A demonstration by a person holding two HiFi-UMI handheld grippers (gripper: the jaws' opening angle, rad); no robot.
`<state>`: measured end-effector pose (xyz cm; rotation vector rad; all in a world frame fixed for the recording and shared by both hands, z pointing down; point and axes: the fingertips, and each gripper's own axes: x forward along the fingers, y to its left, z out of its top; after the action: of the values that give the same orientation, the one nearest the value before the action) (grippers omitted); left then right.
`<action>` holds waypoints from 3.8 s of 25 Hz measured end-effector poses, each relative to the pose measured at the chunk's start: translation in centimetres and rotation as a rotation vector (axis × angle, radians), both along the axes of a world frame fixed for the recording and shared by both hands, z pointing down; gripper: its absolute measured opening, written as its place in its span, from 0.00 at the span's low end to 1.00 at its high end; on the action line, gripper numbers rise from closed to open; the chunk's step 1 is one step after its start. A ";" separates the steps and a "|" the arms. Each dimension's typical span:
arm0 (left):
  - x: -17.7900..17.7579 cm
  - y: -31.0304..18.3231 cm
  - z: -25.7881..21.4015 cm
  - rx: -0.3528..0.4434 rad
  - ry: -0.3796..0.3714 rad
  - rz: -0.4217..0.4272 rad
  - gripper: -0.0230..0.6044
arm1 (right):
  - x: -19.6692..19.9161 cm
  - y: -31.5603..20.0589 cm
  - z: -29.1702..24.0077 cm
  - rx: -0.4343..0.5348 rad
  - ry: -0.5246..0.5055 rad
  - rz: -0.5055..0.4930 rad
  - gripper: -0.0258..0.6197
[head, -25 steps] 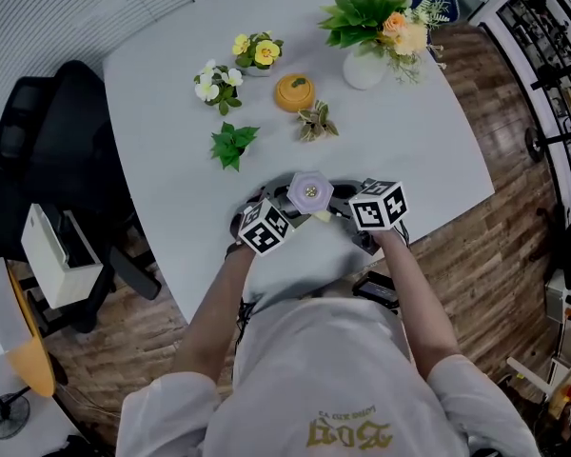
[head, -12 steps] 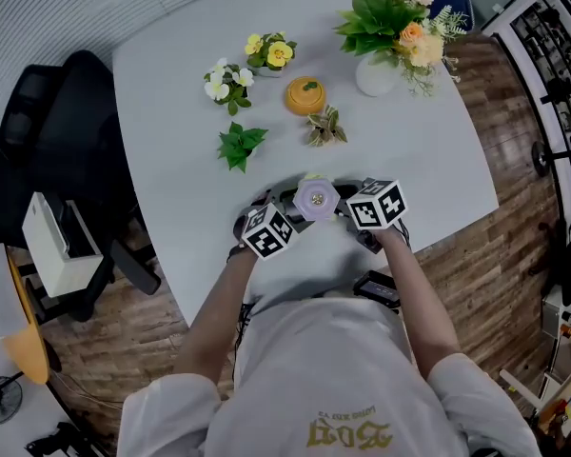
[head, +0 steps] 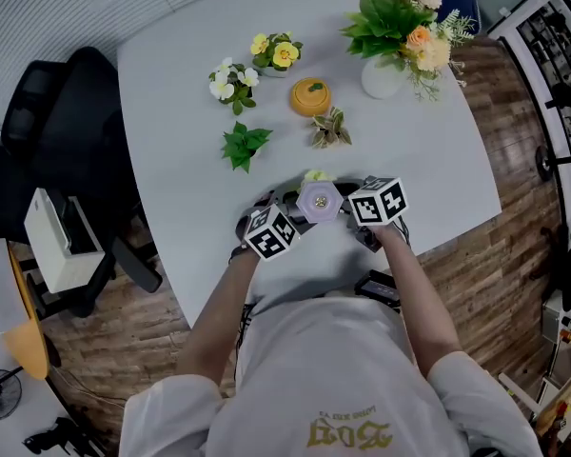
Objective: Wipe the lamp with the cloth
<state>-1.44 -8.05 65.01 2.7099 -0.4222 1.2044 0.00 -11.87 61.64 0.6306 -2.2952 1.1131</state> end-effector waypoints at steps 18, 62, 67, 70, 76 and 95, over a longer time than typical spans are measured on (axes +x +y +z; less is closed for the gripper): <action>-0.1 0.0 0.0 0.000 -0.003 -0.001 0.52 | 2.8 2.4 0.7 -0.070 0.029 0.104 0.13; 0.0 0.0 0.1 0.004 -0.002 -0.002 0.52 | 0.6 7.5 1.7 -0.086 0.107 0.012 0.13; 0.0 0.2 0.2 -0.003 -0.002 0.002 0.52 | 2.1 7.6 1.0 -0.039 0.179 0.038 0.13; -0.2 0.4 0.0 -0.014 0.009 -0.001 0.52 | 3.3 7.4 0.1 0.010 0.229 0.096 0.13; -1.1 0.2 -2.7 -0.044 0.143 -0.104 0.52 | 4.8 6.9 -2.9 0.145 0.269 0.279 0.13; -6.0 2.3 -18.5 0.152 0.574 -0.395 0.05 | 5.6 10.5 -15.0 0.552 0.318 0.724 0.13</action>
<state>-7.42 -5.78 46.52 2.7391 -0.9232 0.2858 5.60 -1.35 46.60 1.8091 -2.1186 0.5505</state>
